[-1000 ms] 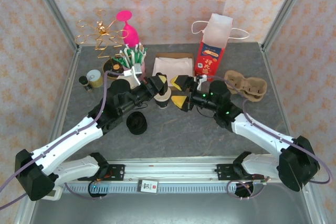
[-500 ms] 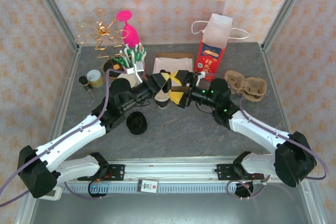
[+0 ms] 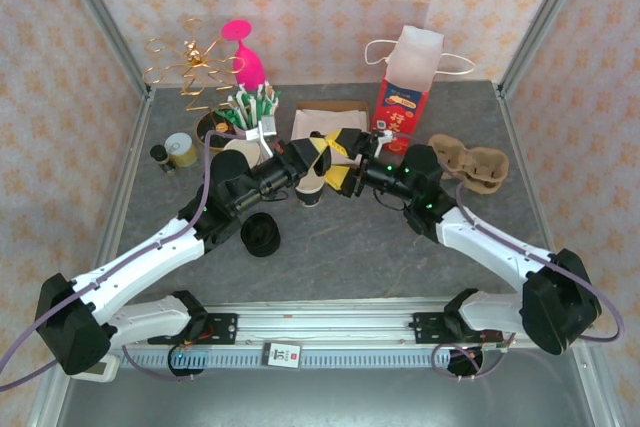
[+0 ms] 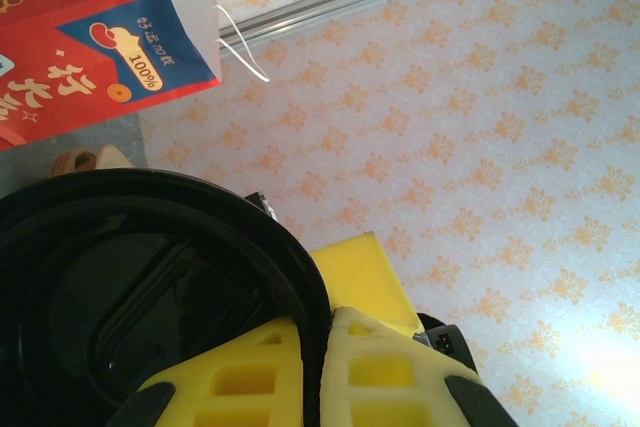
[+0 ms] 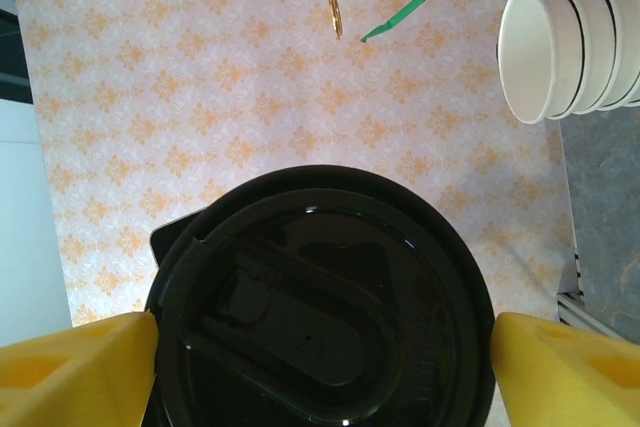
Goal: Pack the takeout coffee
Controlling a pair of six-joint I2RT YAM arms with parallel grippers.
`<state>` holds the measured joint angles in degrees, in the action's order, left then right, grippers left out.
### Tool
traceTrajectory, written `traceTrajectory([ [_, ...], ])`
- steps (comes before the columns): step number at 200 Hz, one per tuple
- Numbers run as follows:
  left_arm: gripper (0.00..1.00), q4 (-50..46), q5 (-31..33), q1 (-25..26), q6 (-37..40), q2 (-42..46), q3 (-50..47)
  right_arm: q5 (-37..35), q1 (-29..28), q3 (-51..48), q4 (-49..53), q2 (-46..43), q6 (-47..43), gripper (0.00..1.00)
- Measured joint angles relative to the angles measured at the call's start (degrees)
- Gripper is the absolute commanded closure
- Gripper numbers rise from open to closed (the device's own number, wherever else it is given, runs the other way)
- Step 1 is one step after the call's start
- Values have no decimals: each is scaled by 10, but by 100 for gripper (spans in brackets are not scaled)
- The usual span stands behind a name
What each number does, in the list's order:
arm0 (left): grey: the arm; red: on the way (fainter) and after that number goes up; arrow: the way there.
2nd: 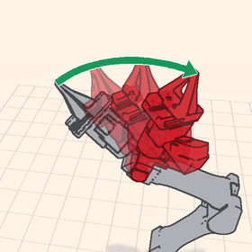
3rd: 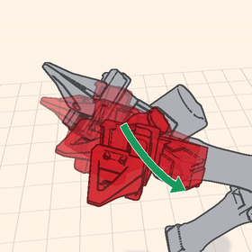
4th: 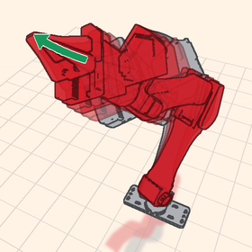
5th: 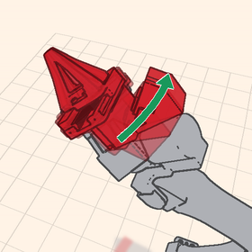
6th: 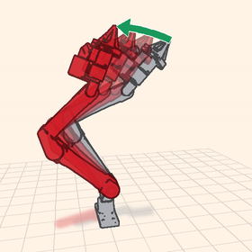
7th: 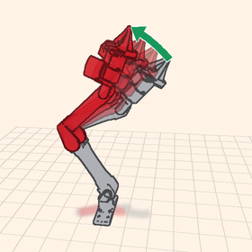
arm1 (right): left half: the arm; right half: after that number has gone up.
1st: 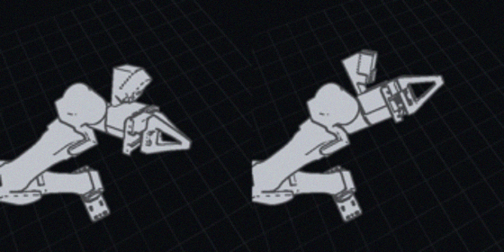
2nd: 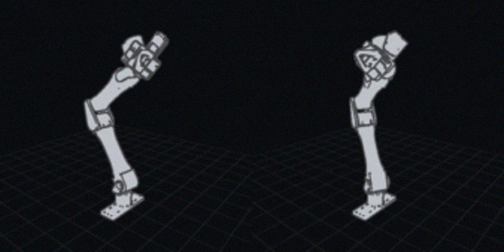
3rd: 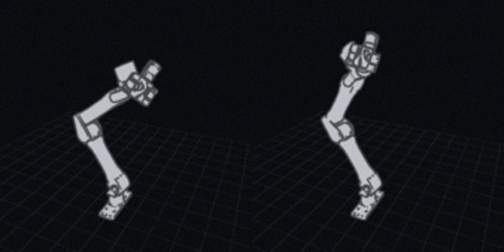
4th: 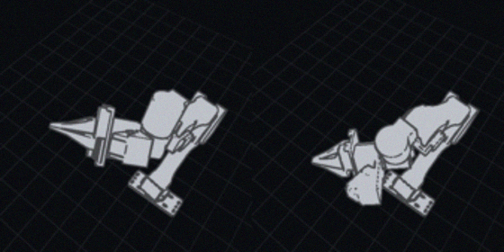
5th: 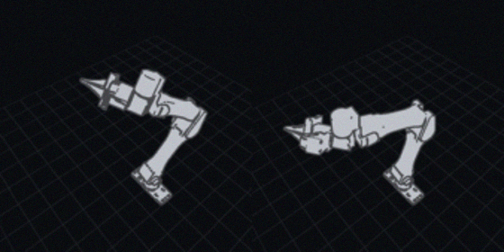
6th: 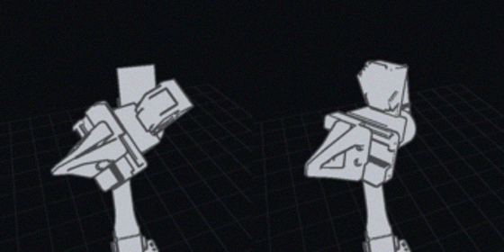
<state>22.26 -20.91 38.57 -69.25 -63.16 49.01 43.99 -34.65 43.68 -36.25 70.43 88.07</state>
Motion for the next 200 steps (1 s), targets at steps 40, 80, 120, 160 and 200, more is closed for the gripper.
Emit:
traceTrajectory([
  [40, 90, 11, -2, 0, -4, 0, 0, 6, 2, 9, -3, 5, 5, 25],
  [80, 90, 16, -3, 0, -4, 0, 0, 6, 3, 11, -3, 5, 7, 31],
  [120, 89, 16, -1, 0, -3, 0, 0, 6, 3, 11, -3, 5, 6, 32],
  [160, 78, 15, -1, 0, -2, 0, 0, 6, 3, 11, 2, 4, 0, 32],
  [200, 66, 5, -1, -4, 7, 0, 0, 3, 3, 18, 33, 4, -24, 33],
])
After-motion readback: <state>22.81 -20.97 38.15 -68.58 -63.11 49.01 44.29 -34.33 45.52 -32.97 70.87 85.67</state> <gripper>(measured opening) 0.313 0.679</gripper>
